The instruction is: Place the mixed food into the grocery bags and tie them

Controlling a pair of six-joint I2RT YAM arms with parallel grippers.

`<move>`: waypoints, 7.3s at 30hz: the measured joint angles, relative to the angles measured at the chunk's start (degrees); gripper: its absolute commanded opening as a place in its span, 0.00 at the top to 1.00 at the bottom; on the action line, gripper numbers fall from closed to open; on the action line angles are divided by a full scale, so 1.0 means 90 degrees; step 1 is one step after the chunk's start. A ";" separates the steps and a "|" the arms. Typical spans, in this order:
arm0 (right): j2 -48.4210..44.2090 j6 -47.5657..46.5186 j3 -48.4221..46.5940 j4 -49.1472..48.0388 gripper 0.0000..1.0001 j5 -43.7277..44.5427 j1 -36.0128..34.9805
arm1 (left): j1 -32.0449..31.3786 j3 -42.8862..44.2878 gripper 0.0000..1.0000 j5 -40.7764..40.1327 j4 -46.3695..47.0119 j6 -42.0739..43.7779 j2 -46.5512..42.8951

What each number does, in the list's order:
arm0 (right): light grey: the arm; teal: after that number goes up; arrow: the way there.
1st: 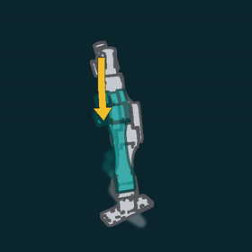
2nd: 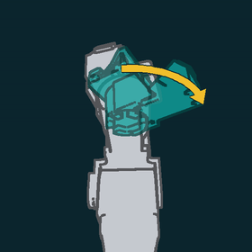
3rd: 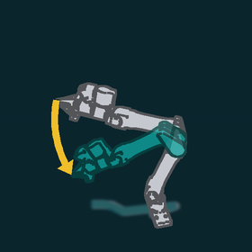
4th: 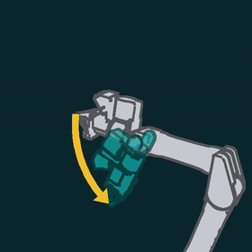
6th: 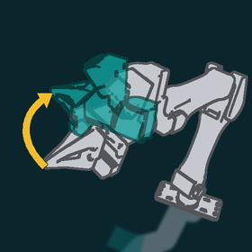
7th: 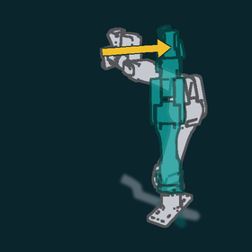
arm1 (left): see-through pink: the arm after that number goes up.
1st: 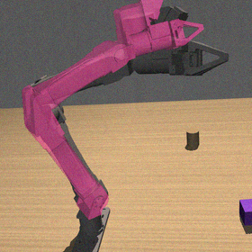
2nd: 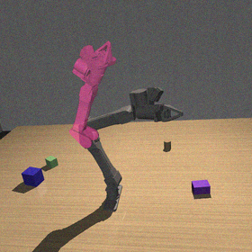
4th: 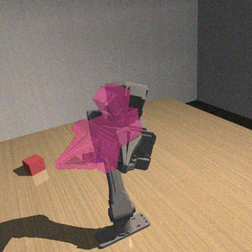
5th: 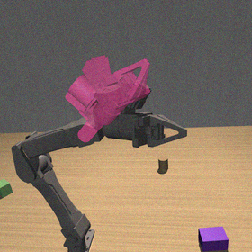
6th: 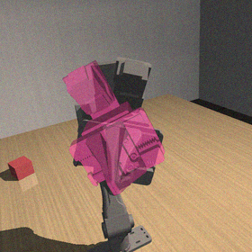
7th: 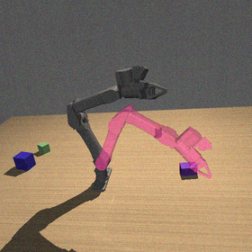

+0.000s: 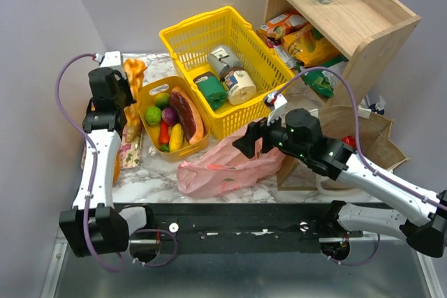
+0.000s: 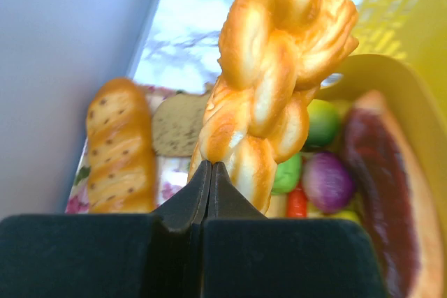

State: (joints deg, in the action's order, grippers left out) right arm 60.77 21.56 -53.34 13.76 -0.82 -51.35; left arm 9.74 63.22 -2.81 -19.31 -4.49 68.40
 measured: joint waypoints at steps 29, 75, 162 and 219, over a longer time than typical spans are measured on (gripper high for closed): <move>-0.0148 -0.0041 -0.0852 -0.1906 0.09 -0.0794 0.0012 | -0.3905 -0.0107 1.00 0.4031 0.0648 -0.0636 -0.1967; 0.0614 -0.1695 -0.0488 0.0452 0.99 0.2110 -0.0141 | -0.4784 -0.0687 0.01 0.1222 -0.3220 -0.1027 -0.2603; 0.1651 -0.2336 -0.0644 -0.0034 0.99 0.0981 0.0527 | -0.4784 -0.0391 1.00 0.0816 -0.3009 -0.0658 -0.2766; 0.1168 -0.3543 -0.0432 -0.0187 0.18 0.1620 -0.0036 | -0.7436 -0.2239 1.00 -0.1003 -0.1010 0.1435 -0.2606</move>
State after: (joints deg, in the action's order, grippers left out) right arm 71.29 -10.33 -57.23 12.08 13.76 -51.68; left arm -57.19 43.07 -11.84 -28.40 8.43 44.95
